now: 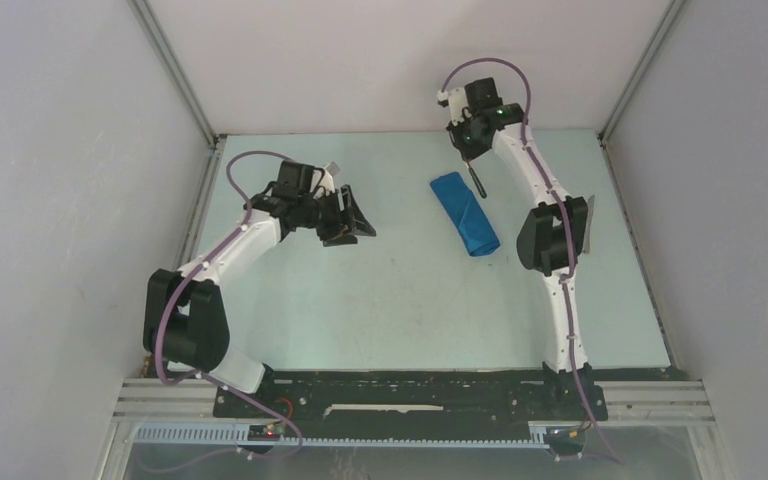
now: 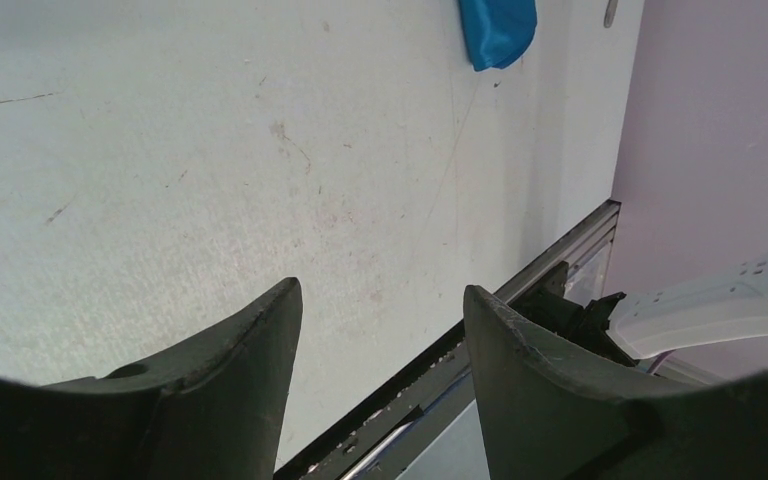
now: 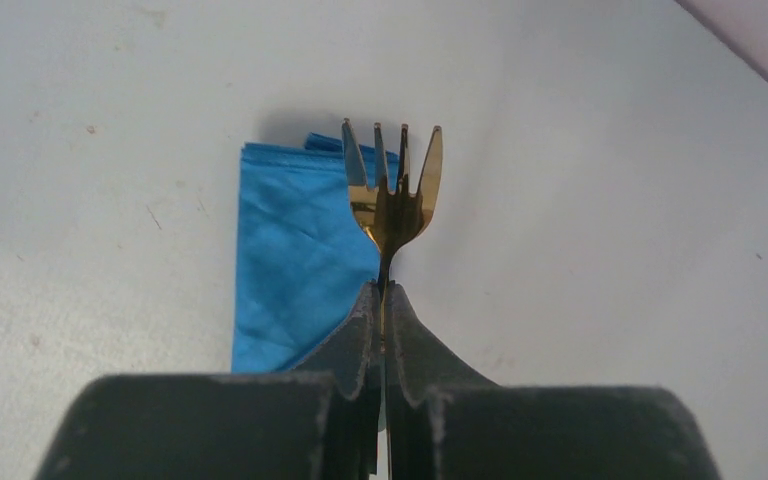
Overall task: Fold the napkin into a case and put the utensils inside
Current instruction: Insert the fork into the folded napkin.
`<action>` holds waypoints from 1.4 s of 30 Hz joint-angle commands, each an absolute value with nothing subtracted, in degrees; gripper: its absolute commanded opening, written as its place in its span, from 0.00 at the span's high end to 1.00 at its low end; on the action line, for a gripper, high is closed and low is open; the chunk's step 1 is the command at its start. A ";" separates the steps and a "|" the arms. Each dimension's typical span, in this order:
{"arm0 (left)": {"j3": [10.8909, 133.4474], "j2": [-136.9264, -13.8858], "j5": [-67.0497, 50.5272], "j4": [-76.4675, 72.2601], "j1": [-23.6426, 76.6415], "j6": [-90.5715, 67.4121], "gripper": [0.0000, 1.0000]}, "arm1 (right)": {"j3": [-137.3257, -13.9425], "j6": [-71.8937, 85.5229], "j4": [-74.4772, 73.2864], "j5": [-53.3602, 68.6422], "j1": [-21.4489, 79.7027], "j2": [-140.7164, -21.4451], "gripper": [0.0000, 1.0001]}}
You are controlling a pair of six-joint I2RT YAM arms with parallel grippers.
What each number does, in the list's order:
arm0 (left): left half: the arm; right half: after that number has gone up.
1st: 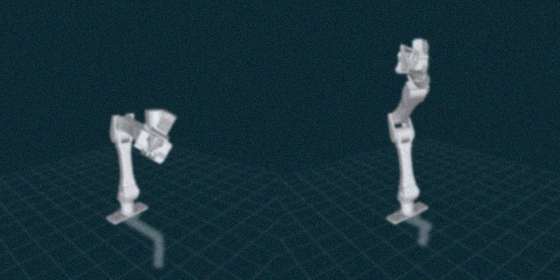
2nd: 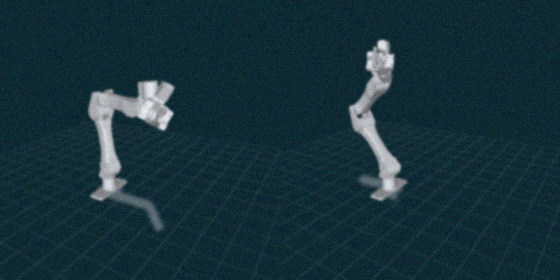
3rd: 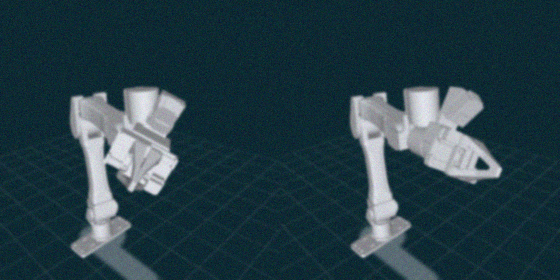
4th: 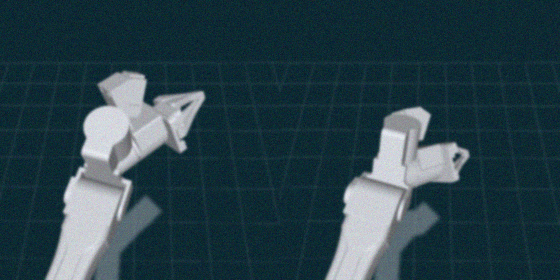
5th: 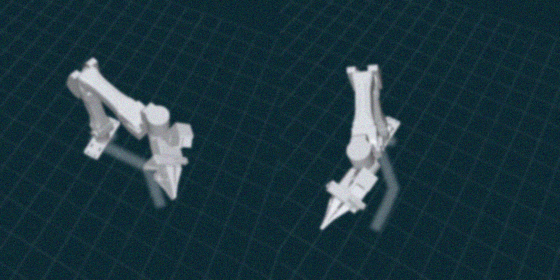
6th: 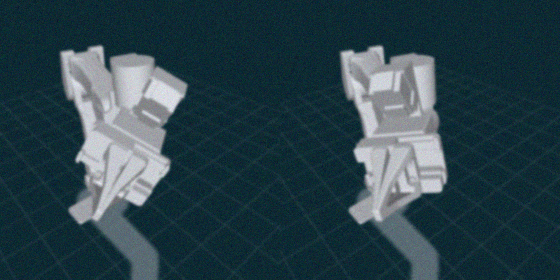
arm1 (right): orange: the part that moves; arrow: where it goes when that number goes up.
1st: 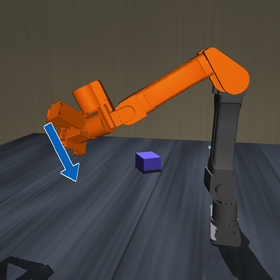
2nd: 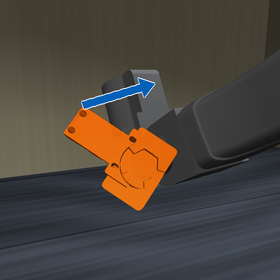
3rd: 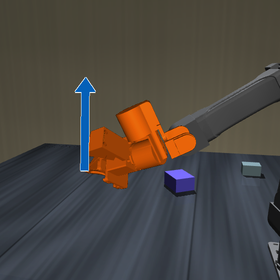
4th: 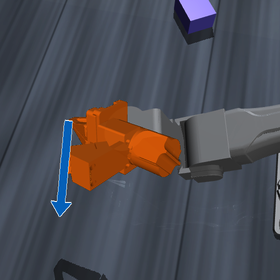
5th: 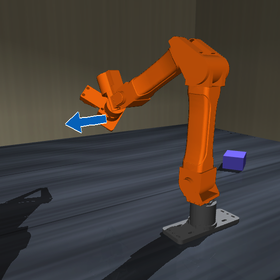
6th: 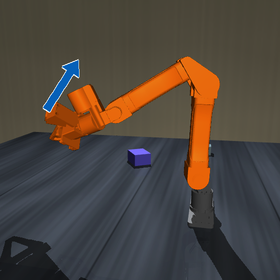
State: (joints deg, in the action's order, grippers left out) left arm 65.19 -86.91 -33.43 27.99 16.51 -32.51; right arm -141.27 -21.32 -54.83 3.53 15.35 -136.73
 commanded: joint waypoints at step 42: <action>66.28 -85.54 -30.66 27.40 19.44 -30.67 0.34 | -136.69 -21.08 -50.93 3.87 17.42 -140.90 1.00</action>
